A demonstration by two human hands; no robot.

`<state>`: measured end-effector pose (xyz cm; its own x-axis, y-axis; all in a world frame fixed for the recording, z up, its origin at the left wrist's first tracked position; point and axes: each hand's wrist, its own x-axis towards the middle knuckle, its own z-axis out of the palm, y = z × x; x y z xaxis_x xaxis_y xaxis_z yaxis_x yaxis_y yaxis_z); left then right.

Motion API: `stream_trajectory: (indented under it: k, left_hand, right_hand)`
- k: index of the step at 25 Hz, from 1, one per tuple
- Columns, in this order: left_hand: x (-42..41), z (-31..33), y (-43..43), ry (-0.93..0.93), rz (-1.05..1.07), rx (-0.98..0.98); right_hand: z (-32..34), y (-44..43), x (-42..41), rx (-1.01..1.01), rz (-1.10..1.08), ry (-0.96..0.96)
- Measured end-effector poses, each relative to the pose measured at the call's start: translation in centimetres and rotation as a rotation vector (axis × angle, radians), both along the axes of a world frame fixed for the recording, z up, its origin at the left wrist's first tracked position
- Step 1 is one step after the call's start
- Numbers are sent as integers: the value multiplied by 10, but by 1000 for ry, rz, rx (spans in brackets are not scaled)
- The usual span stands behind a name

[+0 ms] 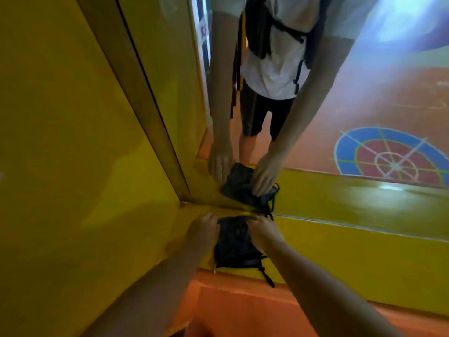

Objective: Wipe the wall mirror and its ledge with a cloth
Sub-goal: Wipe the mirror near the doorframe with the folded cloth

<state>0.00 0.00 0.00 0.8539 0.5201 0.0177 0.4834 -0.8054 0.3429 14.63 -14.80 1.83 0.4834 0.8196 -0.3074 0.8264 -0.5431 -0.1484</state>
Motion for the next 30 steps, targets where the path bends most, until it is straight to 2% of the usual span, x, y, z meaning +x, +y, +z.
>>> stream_trajectory:
  k: [4,6,12,16,19,23,25,27,28,30]
  left_hand:
    - [21,-48,-4,158,48,-100]
    - [23,-62,-8,207,57,-87]
    - [21,-46,-15,229,94,15]
    - [9,-26,-16,135,112,-100]
    - [-1,-4,-15,46,92,-176]
    - [-17,64,-15,-80,81,-238]
    - [-28,100,-12,-38,99,-227]
    - [-40,168,-19,-37,83,-266]
    - [-45,207,-26,-127,79,-306]
    - [-53,278,-31,-257,86,-255]
  right_hand:
    - [-37,10,7,-29,-25,11]
    - [-48,7,7,-22,-40,13]
    - [-46,1,1,-75,-141,-131]
    - [-32,3,-2,-138,-169,-161]
    - [-14,-8,-7,-78,-148,-198]
    - [50,-24,-11,27,-103,-149]
    - [94,-31,-17,38,-53,-133]
    - [149,-35,-19,89,16,-175]
    - [177,-36,-20,119,42,-199]
    - [237,-35,-16,239,69,-240]
